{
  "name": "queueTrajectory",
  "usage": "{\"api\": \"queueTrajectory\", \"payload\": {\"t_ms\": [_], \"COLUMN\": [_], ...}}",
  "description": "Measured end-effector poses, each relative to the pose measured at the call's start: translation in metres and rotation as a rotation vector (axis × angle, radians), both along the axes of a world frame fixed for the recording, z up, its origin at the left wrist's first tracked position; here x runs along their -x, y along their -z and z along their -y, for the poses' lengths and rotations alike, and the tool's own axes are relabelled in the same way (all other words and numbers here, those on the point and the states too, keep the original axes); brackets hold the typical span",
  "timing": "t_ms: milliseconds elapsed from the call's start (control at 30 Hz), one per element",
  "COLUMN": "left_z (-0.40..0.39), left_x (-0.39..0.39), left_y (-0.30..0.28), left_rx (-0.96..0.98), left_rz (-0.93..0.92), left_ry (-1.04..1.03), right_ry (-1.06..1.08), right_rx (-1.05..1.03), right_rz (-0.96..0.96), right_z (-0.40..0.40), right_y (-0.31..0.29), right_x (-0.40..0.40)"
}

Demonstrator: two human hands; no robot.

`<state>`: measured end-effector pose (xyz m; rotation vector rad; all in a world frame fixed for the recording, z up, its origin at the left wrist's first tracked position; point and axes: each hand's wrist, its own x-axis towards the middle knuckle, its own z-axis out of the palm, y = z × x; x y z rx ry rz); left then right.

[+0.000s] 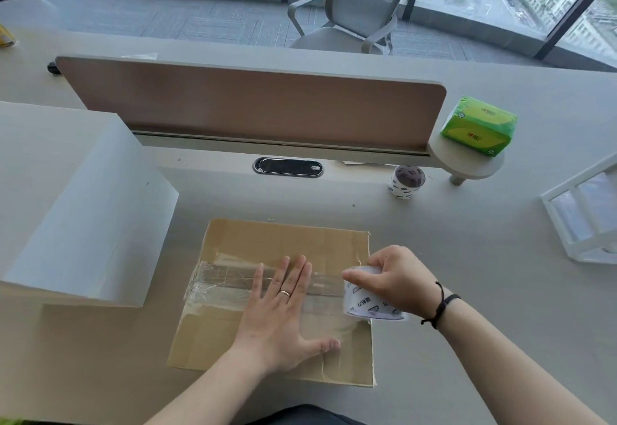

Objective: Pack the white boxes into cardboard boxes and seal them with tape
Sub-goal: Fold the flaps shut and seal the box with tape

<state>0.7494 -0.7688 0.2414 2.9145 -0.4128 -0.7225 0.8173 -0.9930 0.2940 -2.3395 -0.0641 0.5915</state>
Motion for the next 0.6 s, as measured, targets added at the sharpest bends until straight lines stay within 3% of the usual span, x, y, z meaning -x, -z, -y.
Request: {"api": "queueTrajectory", "payload": {"t_ms": [167, 333, 600], "left_z": [0.002, 0.007, 0.050], "left_x": [-0.001, -0.001, 0.000], "left_y": [-0.001, 0.000, 0.003], "left_rx": [-0.020, -0.027, 0.090], "left_rz": [-0.005, 0.003, 0.016], "left_ry": [0.014, 0.017, 0.097], "right_ry": [-0.078, -0.010, 0.104], "right_rx": [0.105, -0.182, -0.404], "right_rz": [0.070, -0.050, -0.099], "right_z": [0.003, 0.024, 0.015], "right_y": [-0.006, -0.001, 0.009], "right_x": [-0.004, -0.007, 0.008]}}
